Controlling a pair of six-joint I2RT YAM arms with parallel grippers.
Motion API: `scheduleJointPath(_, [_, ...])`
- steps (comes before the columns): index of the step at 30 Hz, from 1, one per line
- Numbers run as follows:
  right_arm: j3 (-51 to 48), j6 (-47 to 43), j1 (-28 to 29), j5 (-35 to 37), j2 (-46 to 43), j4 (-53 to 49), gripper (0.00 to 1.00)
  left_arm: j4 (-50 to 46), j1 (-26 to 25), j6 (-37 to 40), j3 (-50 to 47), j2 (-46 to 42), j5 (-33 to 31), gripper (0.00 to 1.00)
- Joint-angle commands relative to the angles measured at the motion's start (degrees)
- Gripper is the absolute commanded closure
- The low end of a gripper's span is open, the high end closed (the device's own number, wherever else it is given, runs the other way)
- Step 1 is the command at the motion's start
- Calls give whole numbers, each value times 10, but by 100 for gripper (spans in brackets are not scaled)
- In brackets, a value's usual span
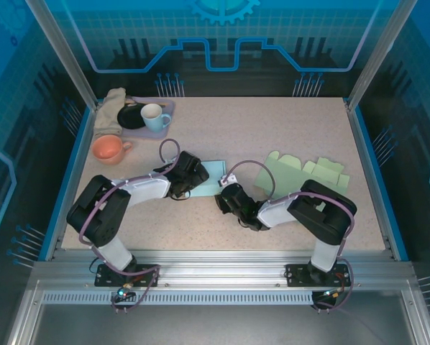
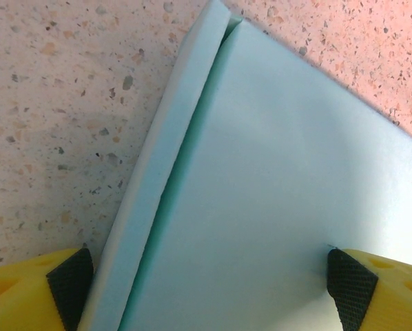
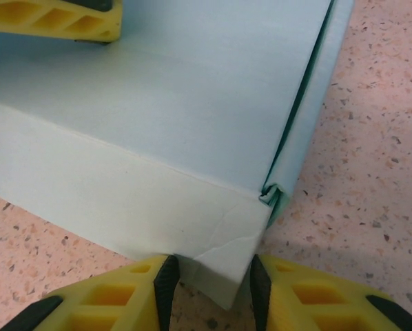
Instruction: Fold the paper box
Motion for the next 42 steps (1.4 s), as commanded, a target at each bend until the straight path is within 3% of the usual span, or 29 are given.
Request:
scheduleJointPath(1, [12,-11,-14,-1,27,50,63,-86,-2,7,-36,46,17,11])
scheduleJointPath(20, [34,29,-92,-98,39,45,61,-82,-2,15,-29,58,31,13])
scheduleJointPath(25, [54,96,-126,-173,-20,-70,62,-89,-3,12,-23,57,26,13])
scheduleJointPath(32, [56,177,-147,-228,-54,-133,64,-88,-3,6,-23,58,26,13])
scheduleJointPath(34, [71,194,-154,-265,-41,-141,67,-90,-3,5,-22,57,26,13])
scheduleJointPath(38, [76,239,-167,-325,-4,-94,90,-90,-3,4,-22,57,26,13])
scheduleJointPath(42, [88,261,-181,-354,40,-58,97,-86,-3,5,-20,63,31,13])
